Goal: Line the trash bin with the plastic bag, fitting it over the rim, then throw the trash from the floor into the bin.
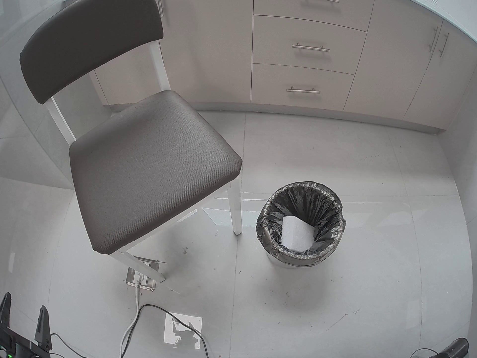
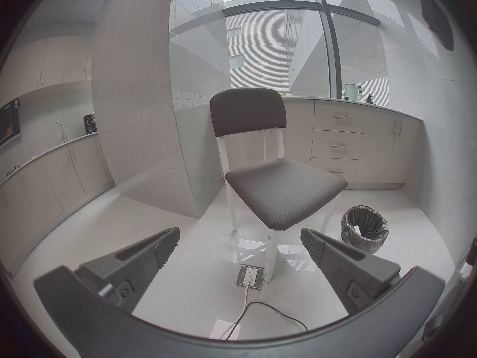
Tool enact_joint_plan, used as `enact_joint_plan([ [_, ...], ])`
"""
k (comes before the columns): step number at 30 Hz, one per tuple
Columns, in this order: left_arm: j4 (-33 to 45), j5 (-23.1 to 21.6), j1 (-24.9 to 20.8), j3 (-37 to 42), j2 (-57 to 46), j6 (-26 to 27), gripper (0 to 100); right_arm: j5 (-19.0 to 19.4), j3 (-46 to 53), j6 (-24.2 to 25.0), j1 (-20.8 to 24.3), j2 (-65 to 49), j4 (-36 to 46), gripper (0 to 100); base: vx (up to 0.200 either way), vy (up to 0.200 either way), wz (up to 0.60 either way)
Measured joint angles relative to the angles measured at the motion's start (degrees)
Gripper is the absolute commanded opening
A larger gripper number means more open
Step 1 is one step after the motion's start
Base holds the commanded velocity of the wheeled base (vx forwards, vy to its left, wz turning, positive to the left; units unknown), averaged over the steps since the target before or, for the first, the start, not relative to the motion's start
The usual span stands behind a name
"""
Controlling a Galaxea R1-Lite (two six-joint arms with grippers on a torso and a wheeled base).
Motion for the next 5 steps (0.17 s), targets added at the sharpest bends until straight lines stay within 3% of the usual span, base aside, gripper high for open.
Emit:
enact_joint_plan([
  [5, -0.02, -1.24, 0.0, 0.0, 0.0, 1.56, 100, -2.24, 13.2, 0.02, 0.11, -0.22, -12.46, 0, 0.0, 0.0, 0.0],
])
